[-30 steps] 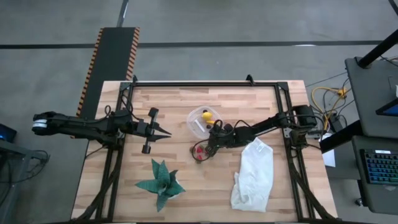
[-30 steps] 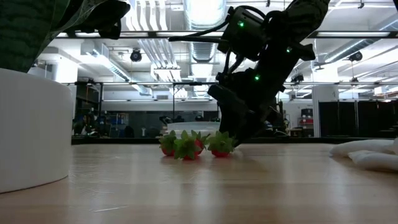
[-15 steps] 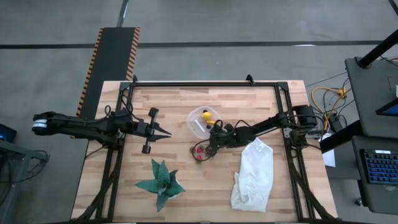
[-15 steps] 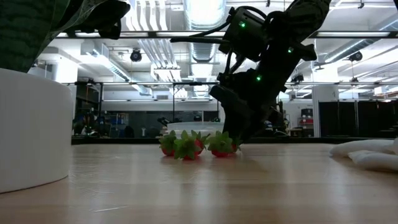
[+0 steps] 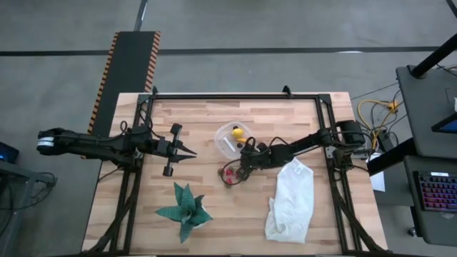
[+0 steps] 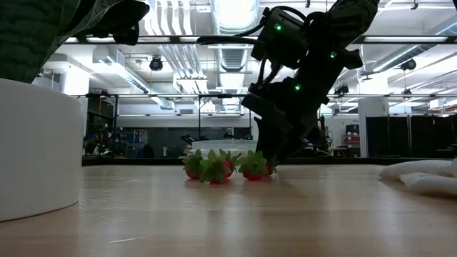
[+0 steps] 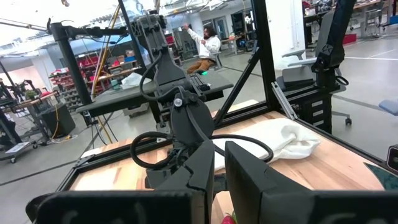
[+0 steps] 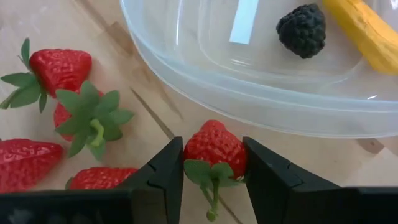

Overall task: Pick and placing Produce into tupperware
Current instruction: Put the strawberry into the bin

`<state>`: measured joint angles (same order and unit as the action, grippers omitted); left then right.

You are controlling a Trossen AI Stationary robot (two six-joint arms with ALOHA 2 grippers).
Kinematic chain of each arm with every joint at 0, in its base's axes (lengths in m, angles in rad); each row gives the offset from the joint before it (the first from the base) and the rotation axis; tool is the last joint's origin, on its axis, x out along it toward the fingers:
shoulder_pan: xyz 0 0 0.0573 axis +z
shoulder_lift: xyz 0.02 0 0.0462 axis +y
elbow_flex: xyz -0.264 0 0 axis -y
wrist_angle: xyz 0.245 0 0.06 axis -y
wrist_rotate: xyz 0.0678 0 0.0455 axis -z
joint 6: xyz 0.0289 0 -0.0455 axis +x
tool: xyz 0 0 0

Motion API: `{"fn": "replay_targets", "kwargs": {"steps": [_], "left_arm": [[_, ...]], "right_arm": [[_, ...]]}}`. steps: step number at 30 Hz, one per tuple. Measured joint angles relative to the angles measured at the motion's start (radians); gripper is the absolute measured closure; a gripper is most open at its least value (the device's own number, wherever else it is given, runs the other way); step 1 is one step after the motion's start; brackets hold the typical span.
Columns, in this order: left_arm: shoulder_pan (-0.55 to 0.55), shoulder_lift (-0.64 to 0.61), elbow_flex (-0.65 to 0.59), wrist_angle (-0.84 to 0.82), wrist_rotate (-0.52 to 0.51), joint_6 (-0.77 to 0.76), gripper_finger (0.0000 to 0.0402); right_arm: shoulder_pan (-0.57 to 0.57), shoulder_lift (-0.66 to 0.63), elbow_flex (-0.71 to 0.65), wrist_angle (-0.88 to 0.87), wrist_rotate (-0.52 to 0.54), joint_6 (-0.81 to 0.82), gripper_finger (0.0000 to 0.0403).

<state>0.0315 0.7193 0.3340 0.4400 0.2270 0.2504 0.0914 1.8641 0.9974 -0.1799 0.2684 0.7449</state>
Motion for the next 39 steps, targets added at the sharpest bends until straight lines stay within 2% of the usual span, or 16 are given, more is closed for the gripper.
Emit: {"fn": "replay_targets", "kwargs": {"steps": [6, 18, 26, 35, 39], "left_arm": [[0.000, 0.000, 0.000, 0.000, 0.000, 0.000, 0.0377], [0.000, 0.000, 0.000, -0.001, 0.000, -0.001, 0.0377], [0.000, 0.000, 0.000, -0.001, 0.000, -0.001, 0.0377], [0.000, 0.000, 0.000, -0.001, 0.000, -0.003, 0.0377], [0.000, 0.000, 0.000, -0.001, 0.000, -0.004, 0.0377]], "right_arm": [[0.001, 0.001, 0.027, -0.020, -0.018, -0.045, 0.0276], [0.016, -0.007, 0.166, -0.178, -0.010, -0.118, 0.0276], [0.019, -0.008, 0.278, -0.192, -0.005, -0.259, 0.0276], [-0.091, -0.010, 0.361, -0.236, 0.020, -0.436, 0.0276], [-0.159, -0.010, 0.362, -0.255, -0.039, -0.468, 0.0276]]}}
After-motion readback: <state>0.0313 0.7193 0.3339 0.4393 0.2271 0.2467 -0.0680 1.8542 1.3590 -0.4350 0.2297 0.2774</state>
